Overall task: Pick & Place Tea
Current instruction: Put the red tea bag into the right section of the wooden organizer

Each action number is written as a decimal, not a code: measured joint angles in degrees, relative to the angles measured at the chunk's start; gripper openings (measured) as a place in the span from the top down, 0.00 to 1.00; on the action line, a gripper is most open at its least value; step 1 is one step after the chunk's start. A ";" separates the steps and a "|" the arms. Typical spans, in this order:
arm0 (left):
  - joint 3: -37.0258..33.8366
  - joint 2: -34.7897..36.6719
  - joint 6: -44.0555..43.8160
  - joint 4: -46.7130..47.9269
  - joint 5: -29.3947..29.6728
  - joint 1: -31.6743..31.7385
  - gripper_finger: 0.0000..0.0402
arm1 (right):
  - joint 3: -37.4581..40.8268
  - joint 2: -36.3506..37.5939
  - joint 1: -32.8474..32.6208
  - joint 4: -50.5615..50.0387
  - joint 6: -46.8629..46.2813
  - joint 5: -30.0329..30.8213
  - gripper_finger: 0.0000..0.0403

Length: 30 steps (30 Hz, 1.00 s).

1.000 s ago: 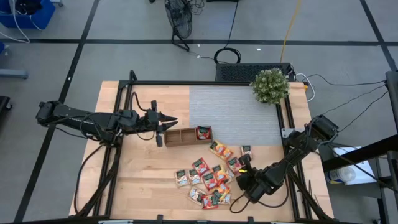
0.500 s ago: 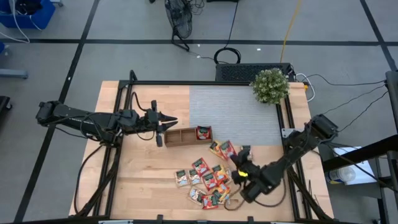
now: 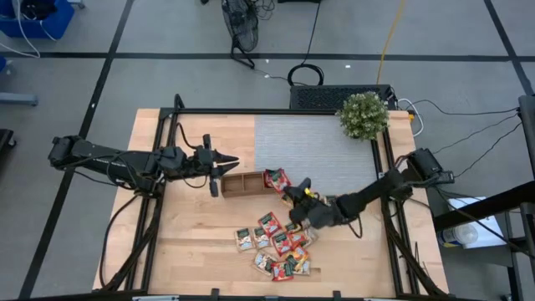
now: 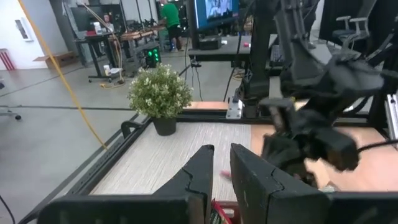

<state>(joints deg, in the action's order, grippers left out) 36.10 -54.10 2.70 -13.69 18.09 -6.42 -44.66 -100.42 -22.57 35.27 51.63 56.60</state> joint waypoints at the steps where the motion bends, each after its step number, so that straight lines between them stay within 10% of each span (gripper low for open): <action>1: 0.01 0.01 -0.04 -0.02 0.00 0.00 0.84 | 0.00 -0.42 1.07 0.33 0.19 -1.47 1.00; 14: -0.01 -14.74 -21.69 -8.13 -0.43 7.11 0.82 | 0.02 -3.09 7.95 11.57 9.20 -7.84 1.00; 22: 0.06 -23.97 -32.88 -14.49 -19.04 13.34 0.53 | 0.02 -3.09 9.03 16.00 12.10 -8.89 1.00; 30: -0.01 -25.56 -33.22 -16.51 -19.56 13.46 0.37 | 0.02 -3.09 9.88 17.03 12.15 -8.89 1.00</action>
<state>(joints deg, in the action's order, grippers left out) 36.10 -79.66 -30.52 -30.20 -1.48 7.05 -44.64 -103.50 -12.69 52.30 63.78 47.70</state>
